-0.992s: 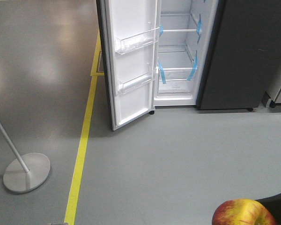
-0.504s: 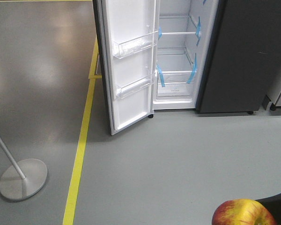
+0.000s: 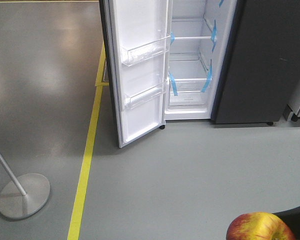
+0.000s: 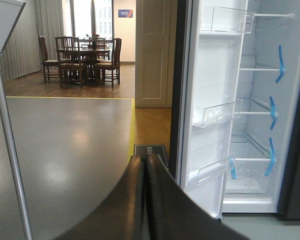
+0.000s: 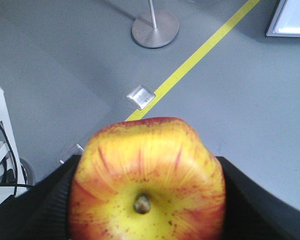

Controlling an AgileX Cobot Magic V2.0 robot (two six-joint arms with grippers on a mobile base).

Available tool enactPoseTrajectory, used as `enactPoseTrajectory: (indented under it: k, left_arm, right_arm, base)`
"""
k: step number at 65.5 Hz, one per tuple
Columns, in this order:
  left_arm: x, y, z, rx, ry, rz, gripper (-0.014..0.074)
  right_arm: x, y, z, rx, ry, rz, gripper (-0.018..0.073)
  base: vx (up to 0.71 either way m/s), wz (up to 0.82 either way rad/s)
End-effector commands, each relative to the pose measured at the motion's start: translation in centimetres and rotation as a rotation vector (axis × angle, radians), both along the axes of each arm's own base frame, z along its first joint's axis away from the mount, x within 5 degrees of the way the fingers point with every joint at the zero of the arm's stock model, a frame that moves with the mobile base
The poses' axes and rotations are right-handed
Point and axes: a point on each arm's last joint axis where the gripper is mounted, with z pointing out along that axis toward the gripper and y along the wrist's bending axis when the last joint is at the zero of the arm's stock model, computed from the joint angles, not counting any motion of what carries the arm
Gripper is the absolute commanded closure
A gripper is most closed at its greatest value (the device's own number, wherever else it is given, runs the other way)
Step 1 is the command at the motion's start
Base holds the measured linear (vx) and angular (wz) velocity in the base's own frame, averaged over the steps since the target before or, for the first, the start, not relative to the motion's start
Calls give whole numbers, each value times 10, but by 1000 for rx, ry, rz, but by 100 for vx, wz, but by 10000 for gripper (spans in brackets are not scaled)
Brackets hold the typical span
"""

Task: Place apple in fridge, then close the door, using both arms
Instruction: 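Approach the open refrigerator shelves slowly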

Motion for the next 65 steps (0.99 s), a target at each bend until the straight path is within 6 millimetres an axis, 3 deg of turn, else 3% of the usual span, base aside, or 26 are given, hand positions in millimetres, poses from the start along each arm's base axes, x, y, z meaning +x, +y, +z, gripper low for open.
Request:
enactPoseTrajectory:
  k: [1, 65]
  left_arm:
    - [0, 0, -2, -7, -60, 6, 602]
    - [0, 0, -2, -7, -60, 6, 602]
  right_arm:
    - [3, 2, 12, 58, -62, -11, 492]
    - [3, 2, 12, 58, -63, -12, 492]
  base:
    - [5, 2]
    - [5, 1]
